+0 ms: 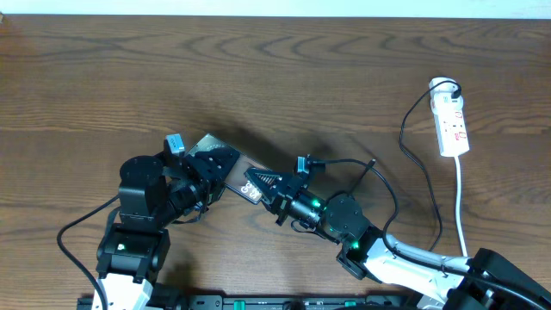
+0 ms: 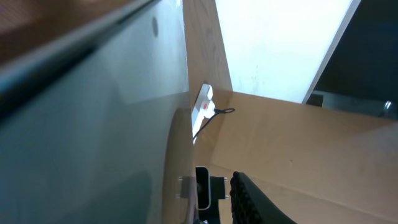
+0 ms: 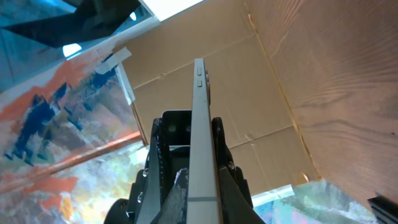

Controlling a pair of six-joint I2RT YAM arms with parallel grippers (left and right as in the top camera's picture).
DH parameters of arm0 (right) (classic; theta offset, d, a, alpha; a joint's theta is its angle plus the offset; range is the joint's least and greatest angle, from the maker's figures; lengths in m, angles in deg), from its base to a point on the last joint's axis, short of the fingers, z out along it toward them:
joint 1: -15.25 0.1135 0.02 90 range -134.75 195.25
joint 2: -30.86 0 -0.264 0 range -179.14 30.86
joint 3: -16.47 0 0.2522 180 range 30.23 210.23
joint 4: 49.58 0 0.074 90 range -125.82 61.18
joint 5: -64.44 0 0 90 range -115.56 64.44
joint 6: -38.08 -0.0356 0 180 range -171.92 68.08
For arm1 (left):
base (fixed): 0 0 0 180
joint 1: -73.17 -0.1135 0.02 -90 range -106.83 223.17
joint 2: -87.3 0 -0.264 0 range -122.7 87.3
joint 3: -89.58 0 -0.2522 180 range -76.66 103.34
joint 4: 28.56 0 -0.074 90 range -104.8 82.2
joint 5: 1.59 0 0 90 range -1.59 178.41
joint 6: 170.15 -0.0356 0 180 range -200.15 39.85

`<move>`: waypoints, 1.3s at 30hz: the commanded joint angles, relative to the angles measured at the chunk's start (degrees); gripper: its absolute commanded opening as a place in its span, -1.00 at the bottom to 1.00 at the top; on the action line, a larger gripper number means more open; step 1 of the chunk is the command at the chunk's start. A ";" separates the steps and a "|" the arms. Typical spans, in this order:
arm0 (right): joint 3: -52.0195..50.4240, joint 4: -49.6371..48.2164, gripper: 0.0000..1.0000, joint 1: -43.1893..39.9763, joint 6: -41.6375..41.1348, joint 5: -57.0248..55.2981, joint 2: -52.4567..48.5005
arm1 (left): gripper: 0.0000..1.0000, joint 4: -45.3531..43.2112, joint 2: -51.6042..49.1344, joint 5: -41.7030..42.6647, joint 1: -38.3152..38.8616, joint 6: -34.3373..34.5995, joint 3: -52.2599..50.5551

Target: Plug charger to phone and switch on socket

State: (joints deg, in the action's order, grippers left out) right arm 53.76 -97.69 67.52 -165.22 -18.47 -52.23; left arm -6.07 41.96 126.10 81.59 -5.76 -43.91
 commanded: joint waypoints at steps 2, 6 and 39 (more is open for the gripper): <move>1.11 -0.04 -0.98 0.33 -3.74 -1.20 0.35 | -0.41 -1.25 0.11 -0.94 0.28 2.60 0.42; 1.11 -0.04 -0.98 0.33 -3.96 -1.64 0.35 | -0.59 -3.37 0.13 -0.87 0.28 3.61 0.42; 1.11 7.78 0.32 -4.24 33.92 -0.70 0.35 | -0.85 -7.15 -16.24 6.29 -5.51 -11.47 0.42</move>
State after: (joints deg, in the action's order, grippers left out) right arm 54.46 -90.87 65.49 -149.50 -18.47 -52.21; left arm -10.79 28.26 126.95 77.05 -11.94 -44.41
